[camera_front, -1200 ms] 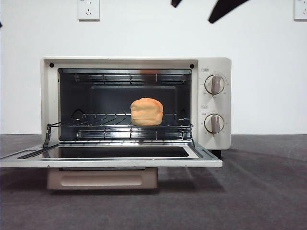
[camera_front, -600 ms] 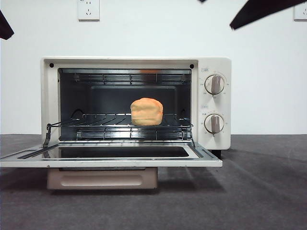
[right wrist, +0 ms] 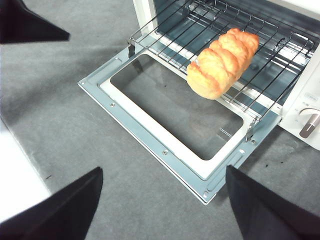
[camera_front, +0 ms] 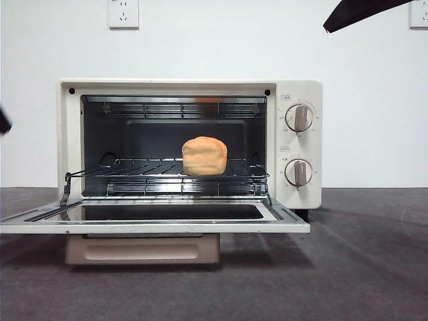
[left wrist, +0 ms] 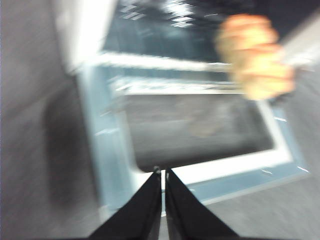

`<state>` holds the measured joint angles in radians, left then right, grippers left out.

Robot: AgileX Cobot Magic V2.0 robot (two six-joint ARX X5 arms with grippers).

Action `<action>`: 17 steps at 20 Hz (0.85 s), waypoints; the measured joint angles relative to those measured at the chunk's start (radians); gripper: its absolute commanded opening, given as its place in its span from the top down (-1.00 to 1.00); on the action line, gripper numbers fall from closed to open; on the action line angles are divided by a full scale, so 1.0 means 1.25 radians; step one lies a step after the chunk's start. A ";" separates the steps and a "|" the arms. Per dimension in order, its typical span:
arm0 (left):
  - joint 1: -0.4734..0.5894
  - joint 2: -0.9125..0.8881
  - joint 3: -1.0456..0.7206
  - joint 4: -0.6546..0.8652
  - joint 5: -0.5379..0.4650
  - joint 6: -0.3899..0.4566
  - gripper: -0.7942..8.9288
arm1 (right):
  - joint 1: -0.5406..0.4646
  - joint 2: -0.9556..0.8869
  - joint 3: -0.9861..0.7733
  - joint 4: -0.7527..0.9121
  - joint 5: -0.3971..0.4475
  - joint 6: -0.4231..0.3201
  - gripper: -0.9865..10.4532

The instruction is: The left arm flap open the oven, the right arm pick bread and place it into oven, the left arm flap close the oven

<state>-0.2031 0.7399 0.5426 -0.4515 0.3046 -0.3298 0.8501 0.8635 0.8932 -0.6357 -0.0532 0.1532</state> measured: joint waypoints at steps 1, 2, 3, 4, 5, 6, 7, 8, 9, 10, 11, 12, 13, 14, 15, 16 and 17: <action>0.016 0.005 -0.016 0.017 0.000 -0.005 0.81 | 0.000 0.000 0.000 -0.001 0.000 0.000 0.15; 0.034 0.012 -0.032 0.037 0.000 -0.010 0.81 | 0.000 0.000 0.000 -0.001 0.000 0.000 0.15; 0.048 0.022 -0.045 0.054 0.000 -0.012 0.81 | 0.000 0.000 0.000 -0.001 0.000 0.000 0.15; 0.063 0.038 -0.056 0.072 0.000 -0.016 0.81 | 0.000 0.000 0.000 -0.001 0.000 0.000 0.15; 0.075 0.055 -0.064 0.085 0.000 -0.017 0.81 | 0.000 0.000 0.000 0.000 0.000 0.000 0.15; 0.086 0.076 -0.073 0.103 -0.001 -0.017 0.81 | 0.000 0.000 0.000 -0.001 0.000 0.000 0.15; 0.094 0.099 -0.078 0.120 0.000 -0.017 0.81 | 0.000 0.000 0.000 -0.001 0.000 0.000 0.15; 0.100 0.124 -0.080 0.134 0.000 -0.017 0.81 | 0.000 0.000 0.000 -0.001 0.000 0.000 0.15; 0.105 0.149 -0.081 0.154 0.002 -0.016 0.81 | 0.000 0.000 0.000 -0.001 0.000 0.000 0.15; 0.108 0.176 -0.081 0.182 0.007 -0.013 0.81 | 0.000 0.000 0.000 -0.001 0.000 0.000 0.15; 0.111 0.206 -0.081 0.208 0.008 -0.010 0.81 | 0.000 0.000 0.000 -0.001 0.000 0.000 0.15; 0.114 0.235 -0.081 0.227 0.010 -0.008 0.81 | 0.000 0.000 0.000 -0.001 0.000 0.000 0.15; 0.119 0.262 -0.081 0.241 0.016 -0.007 0.81 | 0.000 0.000 0.000 -0.001 0.000 0.000 0.15; 0.124 0.290 -0.081 0.258 0.031 -0.007 0.81 | 0.000 0.000 0.000 -0.001 0.000 0.000 0.15; 0.126 0.315 -0.081 0.273 0.047 -0.007 0.81 | 0.000 0.000 0.000 -0.001 0.000 0.000 0.15; 0.129 0.339 -0.081 0.290 0.067 -0.006 0.81 | 0.000 0.000 0.000 -0.001 0.000 0.000 0.15; 0.131 0.359 -0.081 0.308 0.091 -0.006 0.81 | 0.000 0.000 0.000 -0.001 0.000 0.000 0.15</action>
<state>-0.0399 1.1881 0.4419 -0.0669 0.4183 -0.3378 0.8501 0.8635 0.8932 -0.6365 -0.0536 0.1532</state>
